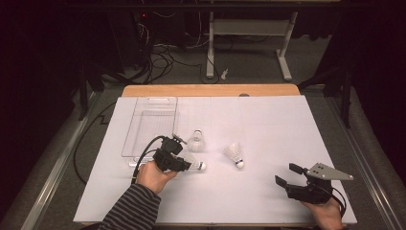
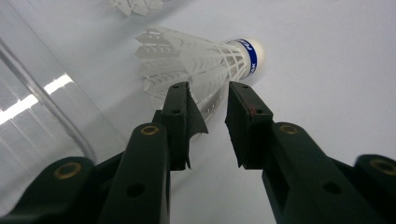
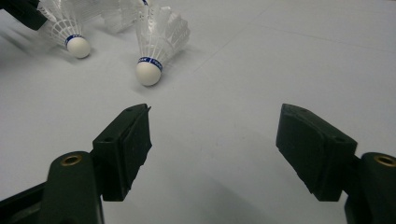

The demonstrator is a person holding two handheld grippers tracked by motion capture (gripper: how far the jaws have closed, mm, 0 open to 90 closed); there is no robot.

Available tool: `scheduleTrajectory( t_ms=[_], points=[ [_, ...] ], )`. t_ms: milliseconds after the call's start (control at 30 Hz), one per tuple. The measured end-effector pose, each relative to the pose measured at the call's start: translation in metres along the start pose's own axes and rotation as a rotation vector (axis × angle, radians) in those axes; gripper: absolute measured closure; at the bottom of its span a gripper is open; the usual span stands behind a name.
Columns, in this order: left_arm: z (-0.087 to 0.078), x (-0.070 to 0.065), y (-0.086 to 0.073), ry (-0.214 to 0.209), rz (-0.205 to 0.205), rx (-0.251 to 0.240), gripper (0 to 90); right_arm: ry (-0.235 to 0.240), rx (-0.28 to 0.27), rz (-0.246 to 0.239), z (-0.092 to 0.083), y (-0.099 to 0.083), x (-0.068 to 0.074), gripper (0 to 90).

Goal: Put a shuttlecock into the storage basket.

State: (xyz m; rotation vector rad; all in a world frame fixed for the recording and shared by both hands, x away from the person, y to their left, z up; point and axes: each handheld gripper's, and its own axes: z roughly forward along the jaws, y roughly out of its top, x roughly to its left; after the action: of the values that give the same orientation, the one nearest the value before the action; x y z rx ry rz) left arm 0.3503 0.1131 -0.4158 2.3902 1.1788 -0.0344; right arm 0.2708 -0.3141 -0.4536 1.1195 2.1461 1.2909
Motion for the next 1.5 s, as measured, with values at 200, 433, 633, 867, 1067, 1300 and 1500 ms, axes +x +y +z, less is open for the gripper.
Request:
scheduleTrajectory(
  t_ms=[200, 433, 633, 867, 1067, 1300, 1500],
  points=[
    [0.001, -0.001, 0.0, -0.008, 0.014, 0.005, 74.4, 0.001, 0.001, -0.002, 0.0, 0.0, 0.0, 26.9],
    [0.0, -0.001, 0.0, -0.017, 0.027, 0.006, 80.4, 0.0, 0.001, -0.001, 0.0, 0.0, 0.0, 26.9],
    [-0.001, -0.002, -0.001, -0.031, 0.04, 0.008, 85.1, 0.001, 0.003, -0.001, 0.0, 0.0, 0.0, 26.9],
    [-0.002, -0.002, -0.001, -0.072, 0.046, 0.003, 87.9, 0.001, 0.004, -0.003, 0.0, 0.0, 0.0, 26.9],
    [-0.004, -0.004, -0.001, -0.091, 0.052, -0.001, 89.1, 0.001, 0.004, -0.003, 0.001, 0.0, 0.0, 26.9],
    [-0.007, -0.005, -0.003, -0.1, 0.058, -0.008, 89.2, 0.001, 0.005, -0.003, 0.001, 0.0, 0.0, 26.9],
    [-0.012, -0.006, -0.005, -0.106, 0.065, -0.024, 89.3, 0.001, 0.005, -0.003, 0.001, 0.0, 0.0, 26.9]
  ],
)
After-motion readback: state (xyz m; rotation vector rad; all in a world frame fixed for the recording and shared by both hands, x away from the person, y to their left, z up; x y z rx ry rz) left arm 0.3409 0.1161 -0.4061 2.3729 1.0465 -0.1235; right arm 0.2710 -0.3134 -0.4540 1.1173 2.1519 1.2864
